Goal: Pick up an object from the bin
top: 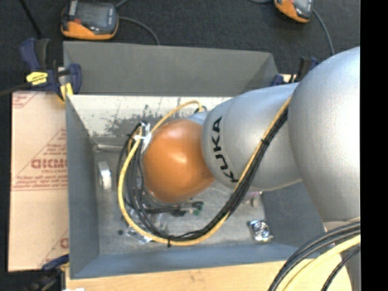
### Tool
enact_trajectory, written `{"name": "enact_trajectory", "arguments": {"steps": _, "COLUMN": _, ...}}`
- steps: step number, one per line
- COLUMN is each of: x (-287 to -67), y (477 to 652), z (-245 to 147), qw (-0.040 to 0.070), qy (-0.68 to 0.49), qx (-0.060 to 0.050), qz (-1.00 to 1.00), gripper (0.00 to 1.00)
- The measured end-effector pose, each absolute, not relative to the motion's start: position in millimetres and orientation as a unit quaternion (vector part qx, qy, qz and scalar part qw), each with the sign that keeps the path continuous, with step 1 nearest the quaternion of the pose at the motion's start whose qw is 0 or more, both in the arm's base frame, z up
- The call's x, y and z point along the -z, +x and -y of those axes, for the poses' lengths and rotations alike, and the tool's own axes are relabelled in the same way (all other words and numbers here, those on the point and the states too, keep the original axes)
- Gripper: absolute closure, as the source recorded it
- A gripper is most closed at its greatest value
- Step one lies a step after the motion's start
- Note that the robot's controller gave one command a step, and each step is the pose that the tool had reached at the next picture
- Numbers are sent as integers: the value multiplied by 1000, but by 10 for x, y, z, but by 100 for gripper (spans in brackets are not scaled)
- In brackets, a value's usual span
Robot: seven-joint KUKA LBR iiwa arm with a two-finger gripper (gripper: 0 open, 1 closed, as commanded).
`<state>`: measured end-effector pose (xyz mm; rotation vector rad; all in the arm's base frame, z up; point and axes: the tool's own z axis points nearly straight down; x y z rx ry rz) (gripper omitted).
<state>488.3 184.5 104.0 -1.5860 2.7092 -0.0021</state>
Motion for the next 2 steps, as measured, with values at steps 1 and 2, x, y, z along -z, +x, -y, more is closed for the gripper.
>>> {"name": "enact_trajectory", "arguments": {"steps": 1, "x": -713, "y": 4763, "z": -1662, "qw": 3, "qy": -562, "qx": 0, "qz": -827, "gripper": 100}}
{"name": "enact_trajectory", "arguments": {"steps": 2, "x": -2043, "y": 5135, "z": -1599, "qw": 4, "qy": -563, "qx": 1, "qz": -826, "gripper": 100}}
